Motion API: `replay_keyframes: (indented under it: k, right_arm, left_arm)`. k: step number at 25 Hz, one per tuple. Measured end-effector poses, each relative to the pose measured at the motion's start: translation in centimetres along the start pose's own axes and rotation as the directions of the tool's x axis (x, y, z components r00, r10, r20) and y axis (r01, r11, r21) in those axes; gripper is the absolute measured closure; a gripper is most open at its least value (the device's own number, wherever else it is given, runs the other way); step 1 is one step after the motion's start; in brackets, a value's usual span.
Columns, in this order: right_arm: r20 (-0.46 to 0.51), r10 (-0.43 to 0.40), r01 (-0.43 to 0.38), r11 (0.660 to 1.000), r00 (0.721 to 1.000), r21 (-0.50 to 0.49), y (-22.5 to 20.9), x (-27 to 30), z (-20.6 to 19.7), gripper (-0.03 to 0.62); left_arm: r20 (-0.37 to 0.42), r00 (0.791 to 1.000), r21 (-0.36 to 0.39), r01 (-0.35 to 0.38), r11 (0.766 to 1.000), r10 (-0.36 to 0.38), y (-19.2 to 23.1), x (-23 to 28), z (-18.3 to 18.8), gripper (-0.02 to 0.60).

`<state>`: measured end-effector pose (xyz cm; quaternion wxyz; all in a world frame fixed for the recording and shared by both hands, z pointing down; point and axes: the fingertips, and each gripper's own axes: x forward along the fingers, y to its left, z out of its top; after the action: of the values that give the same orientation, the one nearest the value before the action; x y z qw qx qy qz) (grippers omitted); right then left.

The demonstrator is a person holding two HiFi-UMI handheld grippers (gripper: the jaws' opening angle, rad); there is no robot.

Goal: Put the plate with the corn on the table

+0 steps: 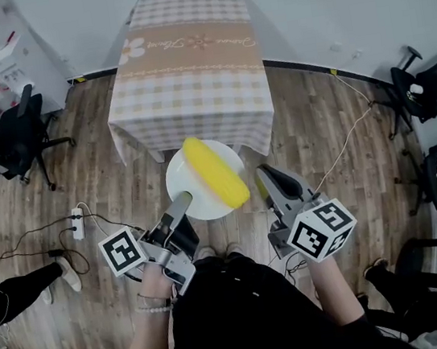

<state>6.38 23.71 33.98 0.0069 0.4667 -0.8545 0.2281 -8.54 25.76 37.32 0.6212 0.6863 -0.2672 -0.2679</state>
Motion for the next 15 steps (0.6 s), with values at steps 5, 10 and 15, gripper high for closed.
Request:
replay_keyframes:
  k: [5,10,15]
  right_arm:
    - [-0.01,0.083,-0.078,0.962,0.996,0.26,-0.4,0.9,-1.1,0.476]
    - [-0.002,0.166,-0.15,0.895,0.986,0.42,-1.2,0.9,-1.5,0.476]
    - [-0.014,0.224,-0.194,0.875,0.975,0.444,0.5,2.6,-2.2,0.477]
  left_arm:
    - [-0.019,1.0,0.008,0.009,1.0,-0.009,-0.1,-0.1,-0.4,0.538]
    - [-0.025,0.999,-0.007,0.02,1.0,-0.021,-0.5,0.7,-1.6,0.537]
    - [-0.032,0.999,-0.01,0.023,1.0,-0.024,0.1,0.0,-0.2,0.538]
